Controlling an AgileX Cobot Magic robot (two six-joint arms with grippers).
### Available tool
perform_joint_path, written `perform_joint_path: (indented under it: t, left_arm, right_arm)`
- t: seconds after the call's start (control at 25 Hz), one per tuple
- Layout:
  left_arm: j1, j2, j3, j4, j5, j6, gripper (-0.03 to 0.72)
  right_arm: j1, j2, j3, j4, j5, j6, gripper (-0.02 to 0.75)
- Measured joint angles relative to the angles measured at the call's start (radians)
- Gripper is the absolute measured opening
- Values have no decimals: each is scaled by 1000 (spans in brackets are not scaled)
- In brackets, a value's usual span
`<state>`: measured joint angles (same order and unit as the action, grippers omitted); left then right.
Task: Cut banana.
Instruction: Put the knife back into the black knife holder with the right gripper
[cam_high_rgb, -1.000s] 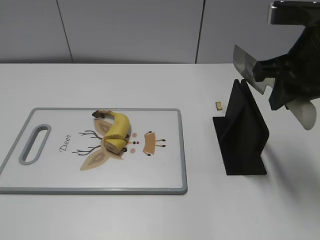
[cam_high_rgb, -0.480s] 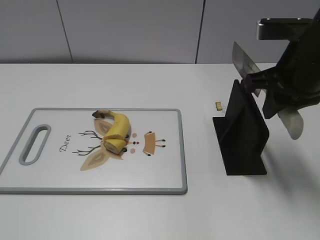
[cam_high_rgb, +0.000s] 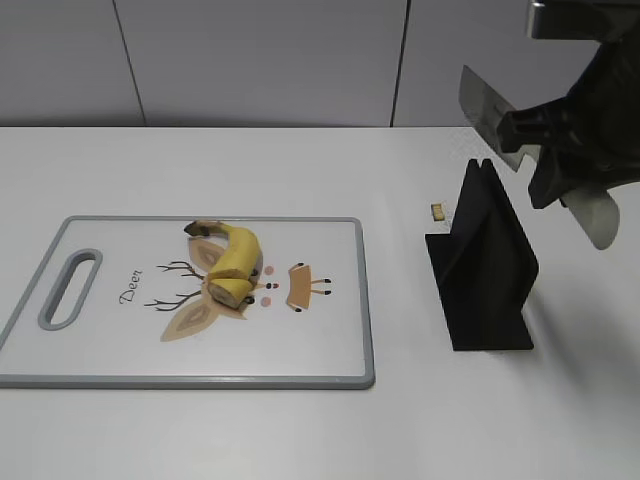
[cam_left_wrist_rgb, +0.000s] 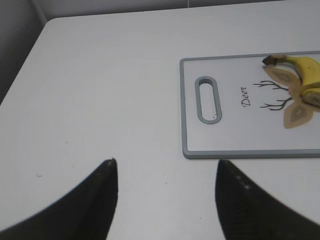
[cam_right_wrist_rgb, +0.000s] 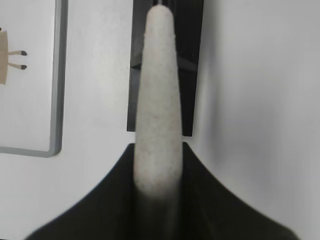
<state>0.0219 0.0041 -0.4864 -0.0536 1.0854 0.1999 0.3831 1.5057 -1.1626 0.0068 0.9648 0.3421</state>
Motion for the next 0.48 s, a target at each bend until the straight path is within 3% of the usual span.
perform_joint_path:
  t: [0.48]
  left_arm:
    - [0, 0, 0, 0, -1, 0, 589]
  right_arm:
    - [0, 33, -5, 5, 73, -3, 169]
